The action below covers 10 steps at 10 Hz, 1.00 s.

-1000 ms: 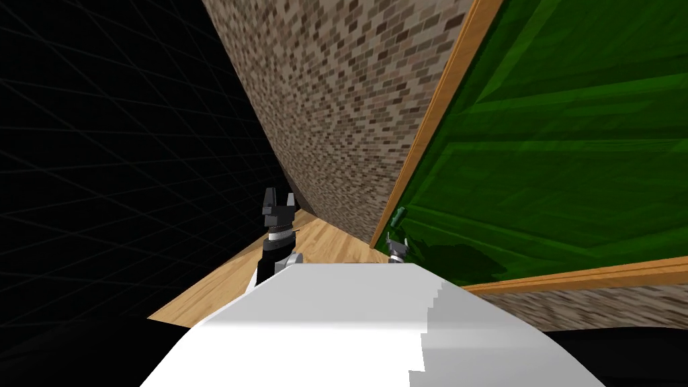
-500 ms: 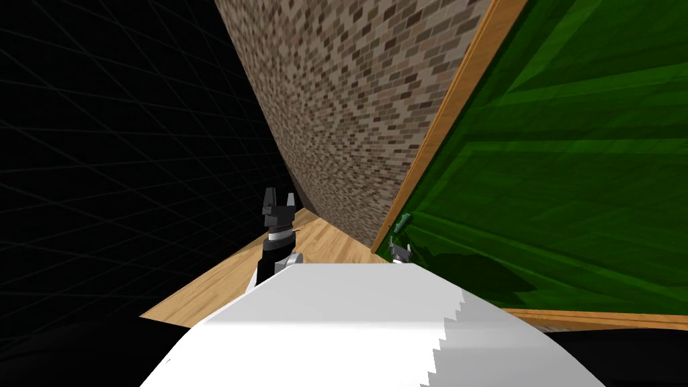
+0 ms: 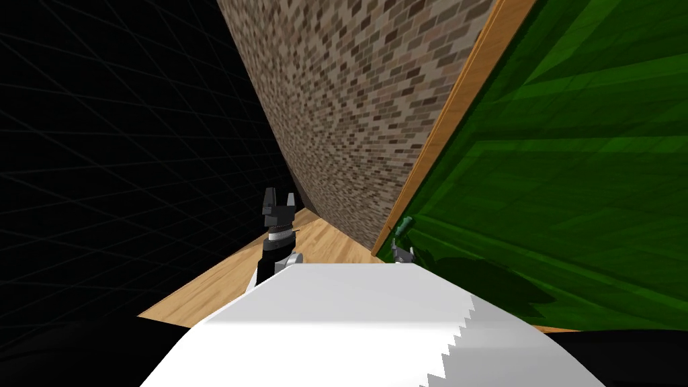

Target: Pull the door open

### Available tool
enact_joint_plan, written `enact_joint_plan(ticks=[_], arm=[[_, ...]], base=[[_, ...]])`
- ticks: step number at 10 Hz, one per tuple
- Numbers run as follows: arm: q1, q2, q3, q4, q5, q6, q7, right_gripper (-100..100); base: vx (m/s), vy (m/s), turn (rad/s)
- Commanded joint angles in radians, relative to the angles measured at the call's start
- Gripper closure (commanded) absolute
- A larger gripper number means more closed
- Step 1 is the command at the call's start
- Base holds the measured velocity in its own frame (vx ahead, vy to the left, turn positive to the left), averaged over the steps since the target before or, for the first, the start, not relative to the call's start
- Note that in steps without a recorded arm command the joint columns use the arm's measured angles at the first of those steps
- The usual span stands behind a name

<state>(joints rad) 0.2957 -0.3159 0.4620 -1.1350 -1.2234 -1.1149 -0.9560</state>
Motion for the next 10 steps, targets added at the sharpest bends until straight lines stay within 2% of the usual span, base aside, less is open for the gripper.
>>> enact_joint_plan(ticks=[1,10], arm=[[-0.014,-0.010,-0.026,0.026,0.023,0.024,-0.039,-100],[-0.088,-0.059,-0.170,0.184,0.171,0.141,-0.250,-100]], base=[[0.098,0.038,-0.047],[0.100,0.013,-0.037]])
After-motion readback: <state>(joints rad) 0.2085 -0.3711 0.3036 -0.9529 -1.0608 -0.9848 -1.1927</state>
